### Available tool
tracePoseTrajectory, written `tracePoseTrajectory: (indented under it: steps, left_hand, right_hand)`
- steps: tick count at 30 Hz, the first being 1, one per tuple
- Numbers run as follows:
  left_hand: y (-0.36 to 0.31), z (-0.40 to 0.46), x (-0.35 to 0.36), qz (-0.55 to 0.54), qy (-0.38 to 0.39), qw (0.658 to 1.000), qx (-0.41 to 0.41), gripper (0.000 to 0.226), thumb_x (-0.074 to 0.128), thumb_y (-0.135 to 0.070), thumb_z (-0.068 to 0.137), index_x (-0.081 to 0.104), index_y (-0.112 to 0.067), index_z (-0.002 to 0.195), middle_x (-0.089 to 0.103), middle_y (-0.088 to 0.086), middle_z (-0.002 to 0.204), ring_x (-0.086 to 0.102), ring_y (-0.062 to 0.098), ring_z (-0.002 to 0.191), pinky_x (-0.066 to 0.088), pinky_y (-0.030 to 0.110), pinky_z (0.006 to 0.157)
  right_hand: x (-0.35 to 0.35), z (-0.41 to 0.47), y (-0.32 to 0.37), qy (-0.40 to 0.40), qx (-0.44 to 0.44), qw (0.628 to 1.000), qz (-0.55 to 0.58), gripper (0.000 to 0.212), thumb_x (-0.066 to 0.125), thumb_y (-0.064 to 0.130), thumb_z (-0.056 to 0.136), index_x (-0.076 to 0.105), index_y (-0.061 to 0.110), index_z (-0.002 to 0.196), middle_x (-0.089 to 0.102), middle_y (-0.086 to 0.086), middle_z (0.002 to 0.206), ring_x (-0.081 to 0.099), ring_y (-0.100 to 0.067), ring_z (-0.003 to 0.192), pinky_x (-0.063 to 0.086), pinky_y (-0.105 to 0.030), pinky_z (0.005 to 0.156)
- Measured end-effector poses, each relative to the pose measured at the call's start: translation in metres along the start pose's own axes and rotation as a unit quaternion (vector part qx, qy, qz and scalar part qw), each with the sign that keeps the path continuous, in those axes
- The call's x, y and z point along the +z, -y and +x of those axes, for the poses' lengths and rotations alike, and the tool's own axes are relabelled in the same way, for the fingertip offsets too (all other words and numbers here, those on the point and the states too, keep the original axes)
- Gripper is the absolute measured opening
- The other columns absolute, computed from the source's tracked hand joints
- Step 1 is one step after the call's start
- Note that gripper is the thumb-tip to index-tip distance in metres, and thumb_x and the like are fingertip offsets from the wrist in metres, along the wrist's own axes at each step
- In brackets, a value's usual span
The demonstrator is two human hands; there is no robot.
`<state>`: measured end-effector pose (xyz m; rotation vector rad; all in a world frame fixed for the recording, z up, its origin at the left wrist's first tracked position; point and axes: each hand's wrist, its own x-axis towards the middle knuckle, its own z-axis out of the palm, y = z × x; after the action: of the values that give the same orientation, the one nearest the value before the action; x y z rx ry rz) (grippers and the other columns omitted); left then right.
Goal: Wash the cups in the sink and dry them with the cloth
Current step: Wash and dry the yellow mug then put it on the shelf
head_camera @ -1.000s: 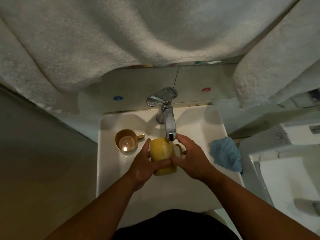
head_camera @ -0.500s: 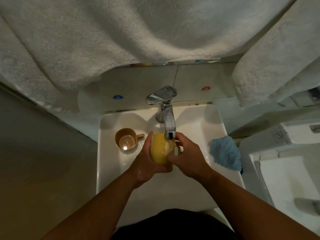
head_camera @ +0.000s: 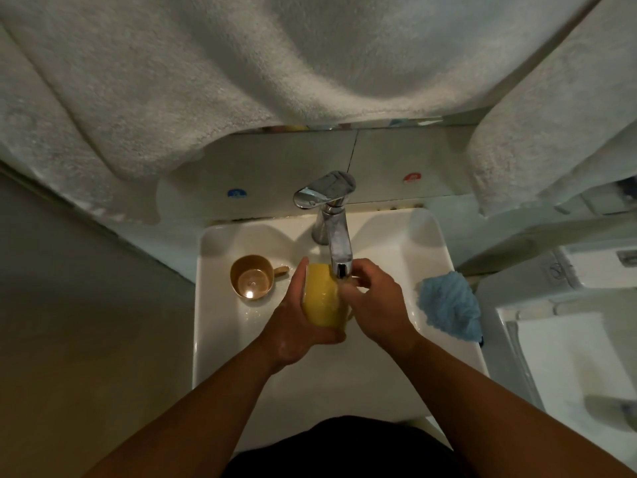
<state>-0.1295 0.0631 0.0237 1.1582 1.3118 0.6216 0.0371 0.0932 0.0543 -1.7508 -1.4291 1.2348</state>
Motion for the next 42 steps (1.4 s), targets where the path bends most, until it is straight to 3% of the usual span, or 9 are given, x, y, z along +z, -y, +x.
tracePoseTrajectory:
  steps: [3,6,11,16,20,27,32,38,42]
  left_hand:
    - [-0.003,0.002,0.0,-0.014,-0.014,1.0,-0.004,0.144,0.098,-0.014,0.06,-0.003,-0.037,0.16,0.032,-0.027,0.138,0.043,0.006,0.125,0.049,0.01,0.077]
    - [-0.003,0.004,-0.001,-0.017,0.002,1.0,0.004,0.141,0.096,-0.008,0.062,-0.003,-0.038,0.159,0.031,-0.037,0.132,0.051,-0.011,0.114,0.05,0.008,0.076]
    - [-0.005,0.004,0.004,-0.034,0.011,0.999,-0.007,0.139,0.095,-0.007,0.063,-0.001,-0.039,0.158,0.032,-0.037,0.133,0.049,-0.019,0.11,0.051,0.009,0.075]
    - [-0.003,0.005,0.0,-0.036,0.003,0.999,-0.008,0.14,0.094,-0.004,0.064,-0.002,-0.037,0.16,0.032,-0.038,0.128,0.048,-0.027,0.104,0.051,0.009,0.071]
    - [-0.003,0.003,0.004,-0.024,0.005,1.0,-0.013,0.14,0.096,-0.013,0.064,-0.003,-0.042,0.158,0.033,-0.037,0.13,0.051,-0.005,0.114,0.051,0.013,0.075]
    - [0.0,0.004,0.0,-0.026,-0.003,1.0,-0.011,0.143,0.096,-0.01,0.061,-0.003,-0.041,0.159,0.038,-0.026,0.139,0.052,-0.006,0.116,0.053,0.013,0.074]
    - [0.001,0.003,0.004,0.018,-0.022,0.999,0.018,0.145,0.098,-0.018,0.061,-0.007,-0.037,0.159,0.03,-0.017,0.146,0.041,0.007,0.128,0.046,0.004,0.078]
    - [0.003,0.004,0.005,0.034,-0.023,0.999,0.021,0.148,0.1,-0.025,0.055,-0.006,-0.047,0.157,0.03,-0.018,0.153,0.04,0.007,0.133,0.043,0.008,0.086]
    - [-0.003,0.004,0.0,0.029,-0.009,0.999,0.027,0.144,0.097,-0.012,0.06,-0.006,-0.036,0.158,0.032,-0.032,0.137,0.045,-0.018,0.118,0.045,0.001,0.077]
  right_hand:
    - [0.0,0.001,-0.004,0.036,-0.015,0.999,-0.007,0.044,0.072,0.021,0.085,0.056,0.033,0.124,0.062,0.015,0.114,0.06,-0.008,0.106,0.051,-0.023,0.085]
    - [-0.003,0.0,-0.011,0.086,-0.04,0.994,-0.047,0.062,0.079,0.026,0.081,0.049,0.032,0.134,0.058,0.012,0.125,0.056,-0.007,0.111,0.051,-0.025,0.092]
    - [-0.005,0.006,-0.005,0.008,-0.013,1.0,0.019,0.027,0.069,0.037,0.092,0.063,0.037,0.118,0.068,0.015,0.112,0.062,-0.007,0.104,0.053,-0.033,0.092]
    - [-0.008,-0.003,-0.014,0.13,-0.056,0.99,-0.009,0.059,0.076,0.034,0.087,0.044,0.039,0.137,0.054,0.013,0.132,0.053,-0.005,0.117,0.048,-0.025,0.1]
    - [-0.005,0.005,-0.014,0.014,-0.029,0.999,-0.001,0.031,0.059,0.043,0.096,0.065,0.035,0.125,0.07,0.015,0.113,0.064,-0.007,0.105,0.055,-0.042,0.097]
    - [-0.011,-0.002,-0.019,0.13,-0.052,0.99,-0.011,0.059,0.072,0.026,0.091,0.045,0.037,0.142,0.056,0.017,0.135,0.053,0.007,0.12,0.044,-0.009,0.095]
    - [-0.003,-0.005,-0.016,0.084,-0.029,0.996,-0.004,0.069,0.073,0.009,0.082,0.046,0.03,0.143,0.057,0.007,0.134,0.054,-0.011,0.12,0.047,-0.026,0.1]
    - [-0.004,0.0,-0.001,-0.004,0.0,1.0,0.022,0.034,0.068,0.015,0.086,0.064,0.034,0.114,0.068,0.011,0.106,0.063,-0.009,0.099,0.052,-0.028,0.086]
    - [-0.002,-0.003,-0.008,0.051,-0.002,0.999,0.001,0.055,0.074,0.013,0.081,0.055,0.031,0.129,0.061,0.008,0.122,0.058,-0.014,0.112,0.053,-0.034,0.096]
